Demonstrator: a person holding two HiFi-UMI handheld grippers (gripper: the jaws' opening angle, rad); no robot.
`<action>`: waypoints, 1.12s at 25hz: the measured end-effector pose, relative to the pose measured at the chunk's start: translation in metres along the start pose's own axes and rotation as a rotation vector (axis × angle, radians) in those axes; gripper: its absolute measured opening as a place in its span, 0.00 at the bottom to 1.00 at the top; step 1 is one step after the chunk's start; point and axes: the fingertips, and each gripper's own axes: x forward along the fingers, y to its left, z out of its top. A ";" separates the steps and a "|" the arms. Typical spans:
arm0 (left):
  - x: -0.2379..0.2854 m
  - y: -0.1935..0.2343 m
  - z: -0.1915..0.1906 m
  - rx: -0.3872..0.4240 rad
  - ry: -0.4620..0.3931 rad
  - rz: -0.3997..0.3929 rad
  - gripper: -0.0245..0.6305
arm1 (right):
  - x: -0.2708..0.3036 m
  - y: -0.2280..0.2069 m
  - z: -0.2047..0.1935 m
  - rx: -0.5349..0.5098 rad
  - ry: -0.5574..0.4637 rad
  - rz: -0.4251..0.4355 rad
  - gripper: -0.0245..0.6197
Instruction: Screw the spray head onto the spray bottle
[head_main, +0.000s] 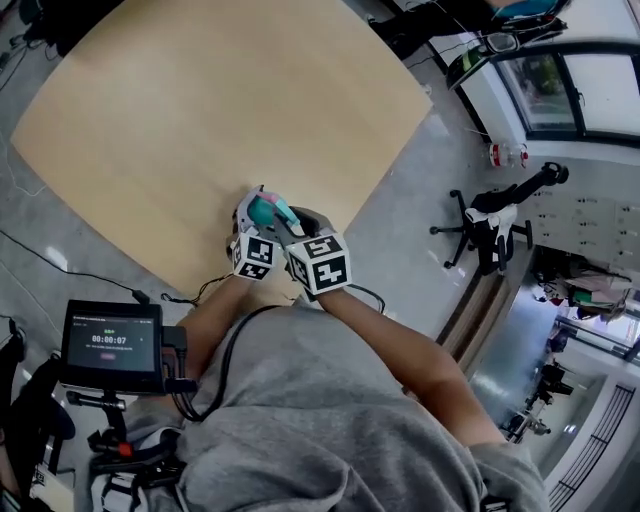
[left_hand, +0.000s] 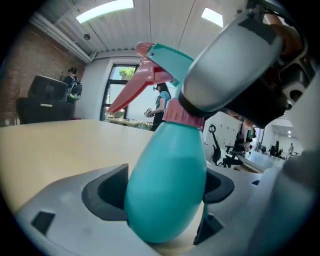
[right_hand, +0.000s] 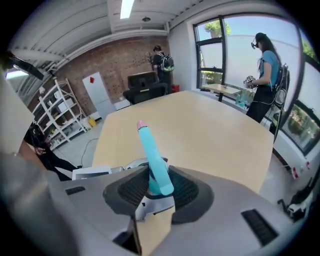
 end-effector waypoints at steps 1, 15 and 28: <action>0.001 0.000 0.000 -0.009 0.003 0.006 0.63 | 0.001 0.000 0.000 -0.028 0.007 0.012 0.23; -0.002 -0.029 -0.009 0.172 0.076 -0.529 0.63 | -0.075 0.018 0.009 -1.947 0.121 0.332 0.34; 0.001 -0.033 -0.007 0.181 0.074 -0.590 0.63 | -0.008 0.016 -0.021 -2.122 0.305 0.449 0.30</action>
